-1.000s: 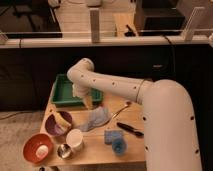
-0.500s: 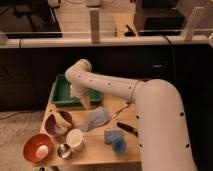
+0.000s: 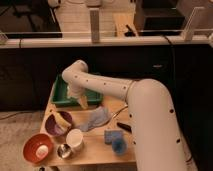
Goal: Place banana in paper cup
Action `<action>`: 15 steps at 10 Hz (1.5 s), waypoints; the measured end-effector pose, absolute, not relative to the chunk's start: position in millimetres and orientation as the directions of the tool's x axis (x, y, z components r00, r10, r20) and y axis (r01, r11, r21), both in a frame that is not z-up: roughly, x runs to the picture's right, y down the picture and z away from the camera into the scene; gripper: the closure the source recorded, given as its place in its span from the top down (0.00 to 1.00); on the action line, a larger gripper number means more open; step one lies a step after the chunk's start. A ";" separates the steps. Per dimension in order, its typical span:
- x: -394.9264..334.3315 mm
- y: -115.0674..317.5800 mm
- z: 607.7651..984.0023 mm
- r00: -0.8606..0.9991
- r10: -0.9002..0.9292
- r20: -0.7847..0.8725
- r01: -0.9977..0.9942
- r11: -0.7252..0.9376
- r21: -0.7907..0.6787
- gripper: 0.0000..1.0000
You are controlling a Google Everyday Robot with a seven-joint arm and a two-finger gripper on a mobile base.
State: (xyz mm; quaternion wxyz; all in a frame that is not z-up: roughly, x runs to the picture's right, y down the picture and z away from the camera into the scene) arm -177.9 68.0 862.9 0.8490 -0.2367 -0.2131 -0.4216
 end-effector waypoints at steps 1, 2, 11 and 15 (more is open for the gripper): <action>-183.1 71.0 867.9 0.538 -0.619 0.572 0.826 0.521 -0.214 0.80; -188.8 73.3 870.8 0.525 -0.619 0.584 0.833 0.513 -0.206 0.80; -262.3 56.9 823.4 0.292 -0.708 0.643 0.934 0.356 -0.033 0.80; -280.8 62.8 804.0 0.179 -0.733 0.656 0.962 0.270 0.039 0.80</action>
